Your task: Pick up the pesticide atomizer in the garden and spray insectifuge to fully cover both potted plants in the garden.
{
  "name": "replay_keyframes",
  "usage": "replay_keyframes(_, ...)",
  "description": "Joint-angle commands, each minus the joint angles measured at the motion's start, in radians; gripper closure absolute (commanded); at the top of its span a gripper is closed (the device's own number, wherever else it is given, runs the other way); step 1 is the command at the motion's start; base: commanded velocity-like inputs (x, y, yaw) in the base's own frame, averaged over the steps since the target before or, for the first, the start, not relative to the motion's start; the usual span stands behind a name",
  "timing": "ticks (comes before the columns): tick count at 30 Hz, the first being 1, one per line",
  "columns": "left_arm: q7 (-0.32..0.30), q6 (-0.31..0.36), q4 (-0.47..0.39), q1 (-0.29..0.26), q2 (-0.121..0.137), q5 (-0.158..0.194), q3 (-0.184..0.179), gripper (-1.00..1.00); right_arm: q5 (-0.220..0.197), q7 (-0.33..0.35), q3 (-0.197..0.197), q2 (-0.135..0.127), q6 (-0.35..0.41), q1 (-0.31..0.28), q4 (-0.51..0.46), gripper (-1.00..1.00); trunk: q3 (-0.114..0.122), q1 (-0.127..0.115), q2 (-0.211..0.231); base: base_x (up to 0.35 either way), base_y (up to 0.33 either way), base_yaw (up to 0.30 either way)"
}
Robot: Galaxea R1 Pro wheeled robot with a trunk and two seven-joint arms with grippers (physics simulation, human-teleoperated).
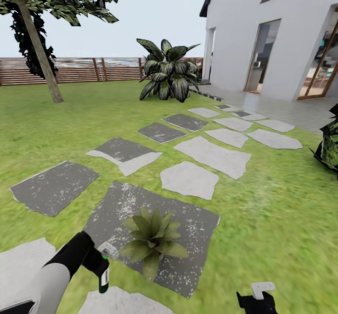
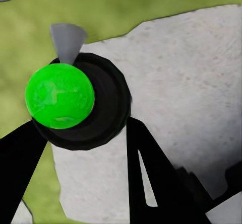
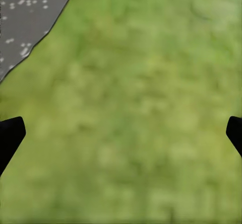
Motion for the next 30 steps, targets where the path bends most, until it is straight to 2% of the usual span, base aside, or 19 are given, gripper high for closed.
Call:
replay_keyframes(1,-0.005,0.005,0.001,0.0,0.0,-0.006,0.007,1.0,0.008,0.001,-0.003,0.0,-0.003,-0.001,0.001,-1.0,-0.001,0.0,0.0,0.0,0.0,0.0)
replay_keyframes(5,0.008,-0.003,0.004,0.031,0.0,0.009,0.006,1.0,0.008,0.001,-0.003,0.001,-0.003,-0.001,0.001,-1.0,-0.001,0.0,0.0,0.0,0.0,0.0)
replay_keyframes(8,0.025,-0.069,0.005,0.059,-0.001,0.02,0.006,1.0,0.008,0.001,-0.003,0.001,-0.003,-0.001,0.001,-1.0,-0.001,0.0,0.0,0.0,0.0,0.0)
replay_keyframes(10,0.055,-0.09,0.006,0.079,-0.003,0.021,0.004,1.0,0.008,0.001,-0.003,0.001,-0.003,-0.001,0.001,-1.0,-0.001,0.0,0.0,0.0,0.0,0.0)
replay_keyframes(12,0.08,-0.098,0.002,0.089,-0.005,0.022,0.004,1.0,0.008,0.001,-0.002,0.002,-0.003,-0.001,0.001,-1.0,-0.001,0.0,0.0,0.0,0.0,0.0)
replay_keyframes(16,0.083,-0.103,-0.008,0.084,-0.011,0.012,-0.012,1.0,0.008,0.001,-0.002,0.003,-0.003,0.0,0.001,-1.0,-0.001,0.0,0.0,0.0,0.0,0.0)
replay_keyframes(18,0.074,-0.103,-0.009,0.079,-0.013,0.002,-0.062,1.0,0.009,0.001,-0.002,0.003,-0.003,0.0,0.001,-1.0,-0.001,0.0,0.0,0.0,0.0,0.0)
replay_keyframes(19,0.05,-0.102,-0.01,0.078,-0.011,-0.003,-0.115,1.0,0.009,0.001,-0.002,0.003,-0.003,-0.001,0.002,-1.0,-0.001,0.0,0.0,0.0,0.0,0.0)
replay_keyframes(20,0.025,-0.101,-0.012,0.077,-0.01,-0.005,-0.153,1.0,0.009,0.001,-0.002,0.003,-0.003,0.0,0.002,-1.0,-0.001,0.0,0.0,0.0,0.0,0.0)
replay_keyframes(22,-0.06,-0.098,-0.042,0.073,-0.006,-0.01,-0.251,1.0,0.009,0.001,-0.002,0.003,-0.003,0.0,0.002,-1.0,-0.001,0.0,0.0,0.0,0.0,0.0)
replay_keyframes(23,-0.094,-0.097,-0.072,0.071,-0.003,-0.011,-0.279,1.0,0.009,0.001,-0.002,0.003,-0.003,0.0,0.002,-1.0,-0.001,0.0,0.0,0.0,0.0,0.0)
replay_keyframes(25,-0.133,-0.096,-0.119,0.069,0.003,-0.014,-0.299,1.0,0.009,0.001,-0.002,0.003,-0.003,0.0,0.002,-1.0,-0.001,0.0,0.0,0.0,0.0,0.0)
replay_keyframes(30,-0.188,-0.094,-0.185,0.054,0.014,-0.033,-0.31,1.0,0.009,0.001,-0.002,0.004,-0.003,0.0,0.002,-1.0,-0.001,0.0,0.0,0.0,0.0,0.0)
